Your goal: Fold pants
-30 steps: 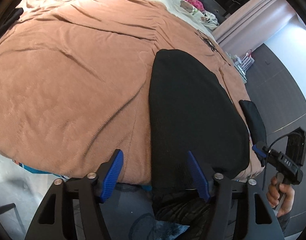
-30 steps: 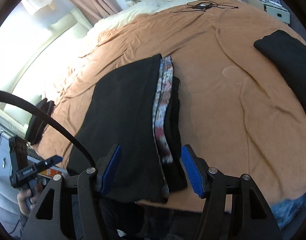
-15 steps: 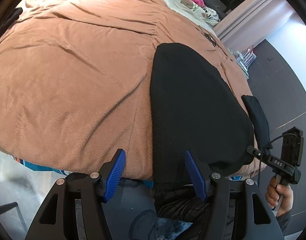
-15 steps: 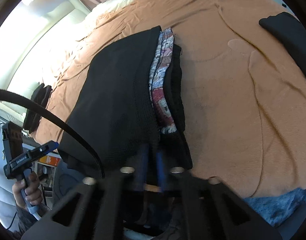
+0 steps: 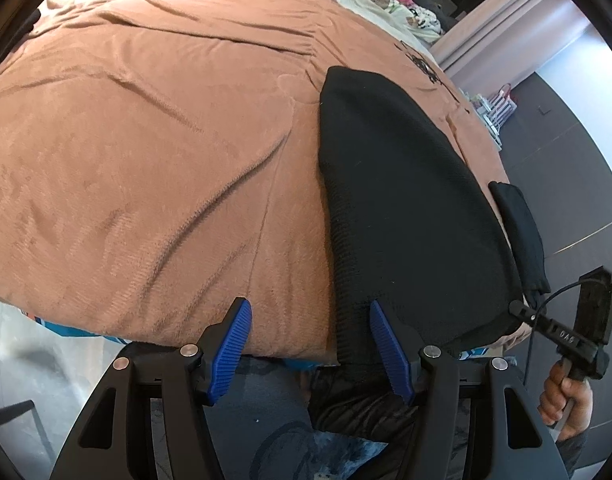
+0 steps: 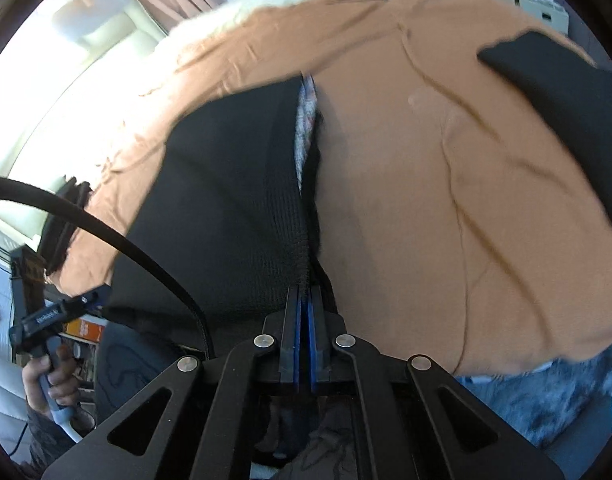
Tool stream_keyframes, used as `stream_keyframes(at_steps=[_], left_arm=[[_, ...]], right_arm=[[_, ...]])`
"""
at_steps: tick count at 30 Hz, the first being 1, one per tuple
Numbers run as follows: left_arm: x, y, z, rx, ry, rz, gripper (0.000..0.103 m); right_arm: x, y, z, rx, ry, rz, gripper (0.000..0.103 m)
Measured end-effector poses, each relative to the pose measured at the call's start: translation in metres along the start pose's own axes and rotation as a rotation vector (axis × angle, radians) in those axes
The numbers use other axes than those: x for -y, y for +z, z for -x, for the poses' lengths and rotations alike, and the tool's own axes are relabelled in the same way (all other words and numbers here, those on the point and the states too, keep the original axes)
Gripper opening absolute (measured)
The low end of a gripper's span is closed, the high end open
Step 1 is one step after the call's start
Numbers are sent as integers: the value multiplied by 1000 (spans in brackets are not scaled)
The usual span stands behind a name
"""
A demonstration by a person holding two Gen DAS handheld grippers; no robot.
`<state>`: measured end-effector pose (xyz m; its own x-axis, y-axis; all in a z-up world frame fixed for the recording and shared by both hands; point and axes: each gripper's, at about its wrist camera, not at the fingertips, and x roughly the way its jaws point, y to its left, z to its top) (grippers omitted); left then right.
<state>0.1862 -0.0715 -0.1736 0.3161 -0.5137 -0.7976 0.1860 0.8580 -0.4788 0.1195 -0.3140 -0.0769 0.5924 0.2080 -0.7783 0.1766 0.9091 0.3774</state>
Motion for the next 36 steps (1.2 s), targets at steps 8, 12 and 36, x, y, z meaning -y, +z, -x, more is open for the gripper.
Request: stream_keyframes(at_steps=[8, 12, 36], left_arm=[[0, 1, 0, -1, 8, -5, 61], [1, 1, -1, 1, 3, -1, 60], [-2, -1, 0, -9, -29, 22, 50]], right_arm=[[-13, 11, 1, 9, 0, 15, 11], [-10, 19, -1, 72, 6, 31, 75], [-27, 21, -21, -45, 251, 90, 7]])
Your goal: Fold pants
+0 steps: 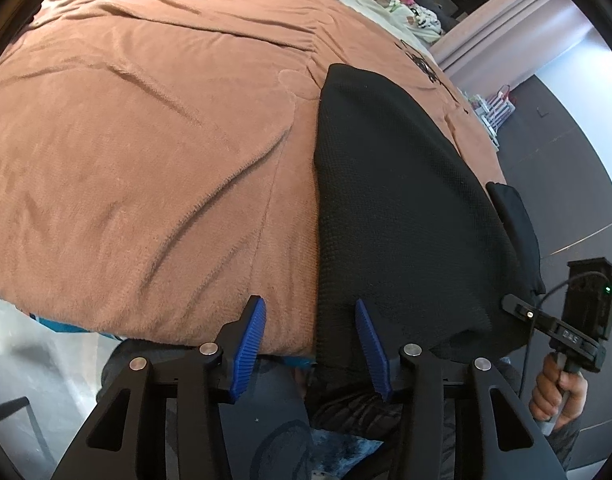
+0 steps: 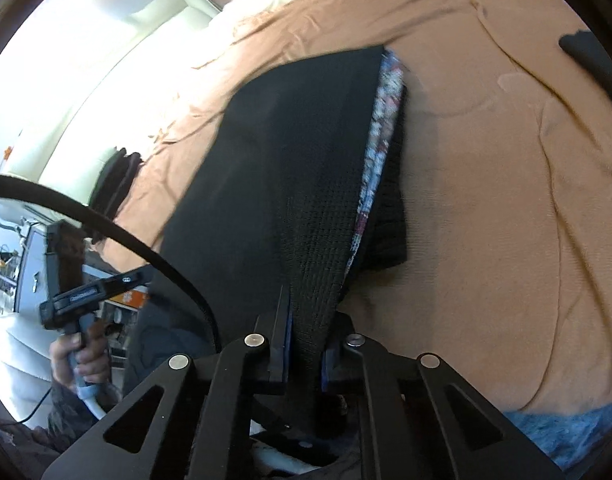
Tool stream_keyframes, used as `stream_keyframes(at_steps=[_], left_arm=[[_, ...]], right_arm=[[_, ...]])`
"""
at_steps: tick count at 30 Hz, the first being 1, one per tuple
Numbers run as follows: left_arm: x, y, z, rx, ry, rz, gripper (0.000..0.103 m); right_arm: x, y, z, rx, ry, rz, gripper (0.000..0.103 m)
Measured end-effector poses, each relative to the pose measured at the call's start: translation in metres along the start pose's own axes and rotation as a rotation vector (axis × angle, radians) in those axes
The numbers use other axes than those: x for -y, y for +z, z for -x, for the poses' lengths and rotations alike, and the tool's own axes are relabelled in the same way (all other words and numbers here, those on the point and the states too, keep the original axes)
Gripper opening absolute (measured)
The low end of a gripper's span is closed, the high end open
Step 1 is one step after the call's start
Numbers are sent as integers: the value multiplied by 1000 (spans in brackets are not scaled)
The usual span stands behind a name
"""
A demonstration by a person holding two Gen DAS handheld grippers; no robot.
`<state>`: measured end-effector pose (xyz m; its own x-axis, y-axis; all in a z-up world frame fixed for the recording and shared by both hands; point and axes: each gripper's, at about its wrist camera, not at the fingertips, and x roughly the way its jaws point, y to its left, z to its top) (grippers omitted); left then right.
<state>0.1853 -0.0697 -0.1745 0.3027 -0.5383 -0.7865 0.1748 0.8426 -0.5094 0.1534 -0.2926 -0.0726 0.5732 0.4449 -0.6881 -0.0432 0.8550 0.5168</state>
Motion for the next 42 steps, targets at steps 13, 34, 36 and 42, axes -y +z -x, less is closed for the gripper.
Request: stream_keyframes(at_steps=[13, 34, 36, 42], left_arm=[[11, -3, -9, -17, 64, -39, 4], [17, 20, 10, 36, 87, -81, 31], [17, 23, 8, 34, 81, -80, 32], [19, 21, -8, -1, 98, -97, 33]], right_arm=[[1, -17, 8, 30, -28, -68, 6], [7, 18, 41, 120, -92, -138, 55], [5, 19, 41, 105, -71, -139, 55], [16, 4, 23, 39, -77, -122, 55]])
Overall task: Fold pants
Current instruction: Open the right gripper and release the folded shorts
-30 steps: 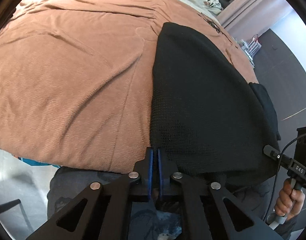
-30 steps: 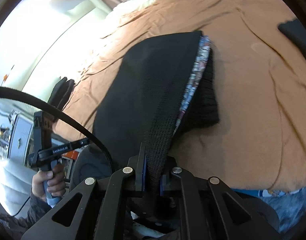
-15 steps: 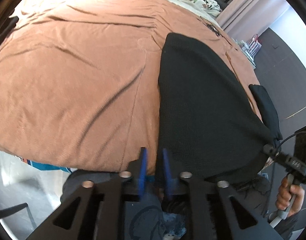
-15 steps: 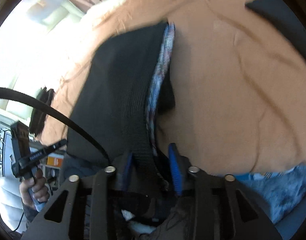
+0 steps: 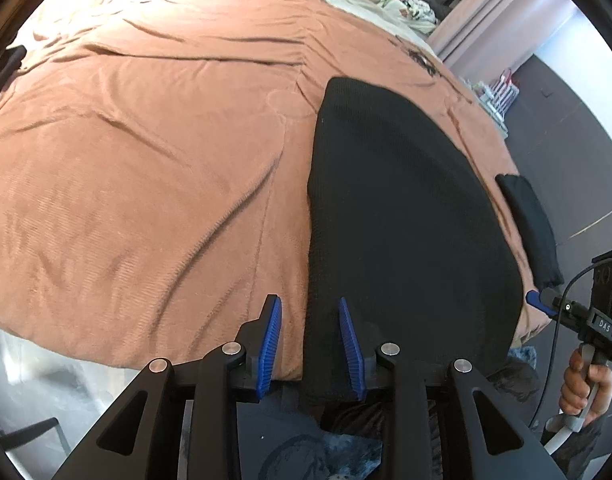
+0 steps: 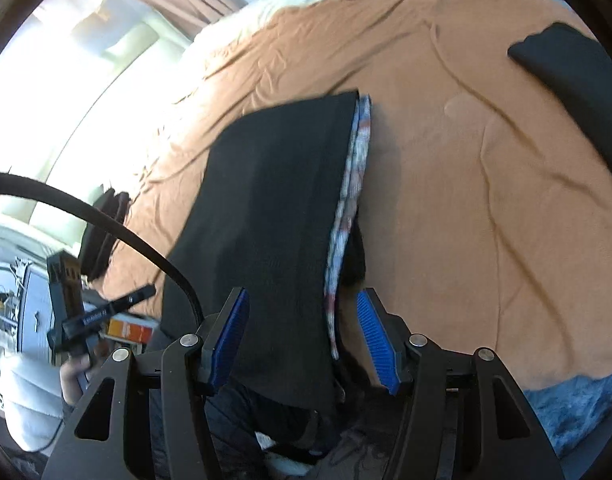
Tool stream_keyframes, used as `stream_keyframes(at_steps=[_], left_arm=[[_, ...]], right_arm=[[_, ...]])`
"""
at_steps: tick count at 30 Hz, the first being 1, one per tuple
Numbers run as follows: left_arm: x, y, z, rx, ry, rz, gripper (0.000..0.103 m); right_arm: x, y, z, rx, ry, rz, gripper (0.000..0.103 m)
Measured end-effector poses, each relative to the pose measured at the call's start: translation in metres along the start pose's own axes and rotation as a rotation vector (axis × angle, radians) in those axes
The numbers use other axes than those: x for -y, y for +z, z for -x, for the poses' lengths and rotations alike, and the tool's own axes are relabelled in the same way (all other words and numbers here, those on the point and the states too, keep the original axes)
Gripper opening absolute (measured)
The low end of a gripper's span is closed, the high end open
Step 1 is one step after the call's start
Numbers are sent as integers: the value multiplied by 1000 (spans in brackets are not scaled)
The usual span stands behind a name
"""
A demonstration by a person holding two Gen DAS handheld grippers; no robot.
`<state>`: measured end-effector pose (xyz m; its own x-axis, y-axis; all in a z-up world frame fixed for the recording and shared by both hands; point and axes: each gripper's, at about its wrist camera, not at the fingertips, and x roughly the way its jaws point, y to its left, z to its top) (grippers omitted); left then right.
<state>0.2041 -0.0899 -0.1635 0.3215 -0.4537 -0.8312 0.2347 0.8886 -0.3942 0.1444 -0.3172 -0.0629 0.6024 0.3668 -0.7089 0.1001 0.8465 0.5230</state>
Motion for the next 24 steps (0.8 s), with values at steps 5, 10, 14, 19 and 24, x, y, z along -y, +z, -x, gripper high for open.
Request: stream_keyframes(at_steps=[5, 10, 14, 19, 24], left_arm=[[4, -3, -11, -29, 3, -13, 33], [0, 2, -6, -14, 3, -10, 33], [-2, 8, -3, -3, 8, -7, 33], [-5, 20, -6, 10, 16, 8, 42], [-8, 36, -14, 14, 23, 27, 42]], right_arm=[[7, 2, -3, 14, -39, -32, 55], [2, 26, 19, 110, -1, -4, 55], [5, 51, 9, 101, 10, 8, 55], [12, 73, -9, 95, 31, -13, 55], [13, 94, -38, 71, 44, -31, 44]])
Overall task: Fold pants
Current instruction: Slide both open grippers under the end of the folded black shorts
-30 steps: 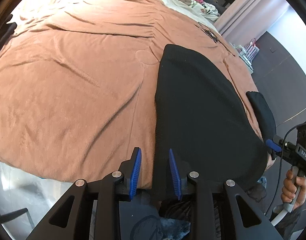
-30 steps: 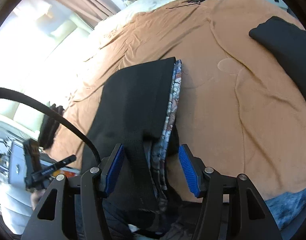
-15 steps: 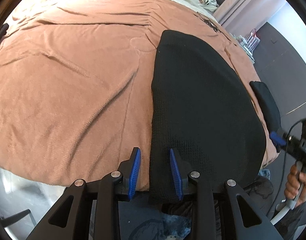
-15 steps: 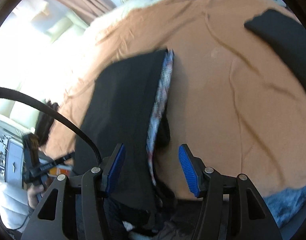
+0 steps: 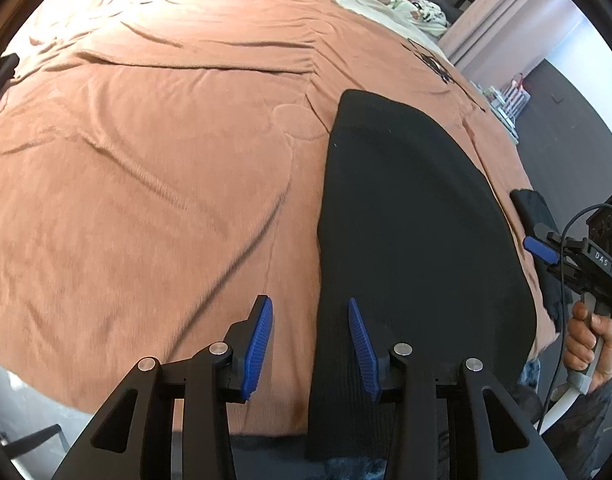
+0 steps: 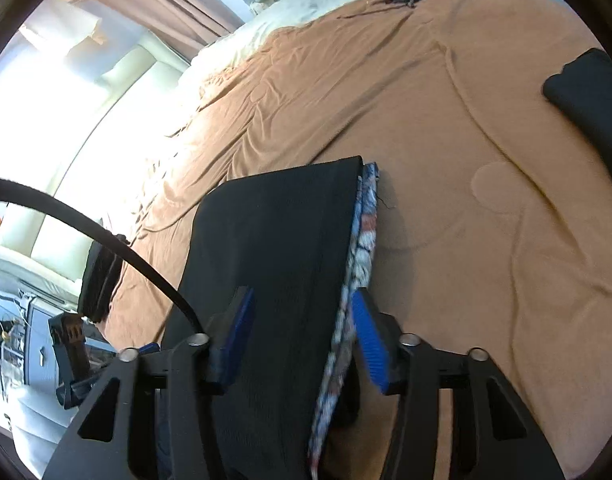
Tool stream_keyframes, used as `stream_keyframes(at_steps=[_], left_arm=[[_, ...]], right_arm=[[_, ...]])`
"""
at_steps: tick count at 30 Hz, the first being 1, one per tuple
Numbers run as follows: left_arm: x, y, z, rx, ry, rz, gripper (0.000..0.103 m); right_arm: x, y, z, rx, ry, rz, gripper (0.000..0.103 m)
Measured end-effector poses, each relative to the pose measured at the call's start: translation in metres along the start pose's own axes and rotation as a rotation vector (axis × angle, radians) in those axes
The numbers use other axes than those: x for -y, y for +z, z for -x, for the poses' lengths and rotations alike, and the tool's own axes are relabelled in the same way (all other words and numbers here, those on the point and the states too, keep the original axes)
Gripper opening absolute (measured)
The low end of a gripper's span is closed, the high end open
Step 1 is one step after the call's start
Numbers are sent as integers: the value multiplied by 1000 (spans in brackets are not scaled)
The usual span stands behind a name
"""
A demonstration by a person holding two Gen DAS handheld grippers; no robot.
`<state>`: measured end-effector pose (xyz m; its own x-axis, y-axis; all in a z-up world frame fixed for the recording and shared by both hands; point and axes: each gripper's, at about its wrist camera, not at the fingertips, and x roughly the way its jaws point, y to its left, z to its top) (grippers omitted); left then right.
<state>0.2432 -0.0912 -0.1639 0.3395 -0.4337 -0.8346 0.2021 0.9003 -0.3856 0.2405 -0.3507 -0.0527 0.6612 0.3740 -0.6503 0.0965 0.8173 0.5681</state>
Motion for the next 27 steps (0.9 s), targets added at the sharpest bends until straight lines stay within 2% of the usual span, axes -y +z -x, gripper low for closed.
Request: stream_keyframes(at_steps=[8, 9, 12, 15, 23, 27], left_arm=[[2, 23, -11, 6, 9, 12, 42], [2, 25, -13, 6, 11, 12, 42], [4, 32, -17, 5, 11, 14, 42], [7, 37, -20, 7, 13, 9, 42], [17, 52, -26, 9, 4, -10, 42], [19, 61, -35, 3, -2, -12, 42]], right_arm=[[10, 20, -32, -31, -15, -33, 44], [9, 21, -33, -32, -12, -30, 37], [6, 23, -37, -40, -29, -5, 28], [5, 26, -36, -39, -45, 0, 1], [-6, 18, -5, 41, -88, 40, 0], [-2, 10, -6, 46, -167, 30, 0]])
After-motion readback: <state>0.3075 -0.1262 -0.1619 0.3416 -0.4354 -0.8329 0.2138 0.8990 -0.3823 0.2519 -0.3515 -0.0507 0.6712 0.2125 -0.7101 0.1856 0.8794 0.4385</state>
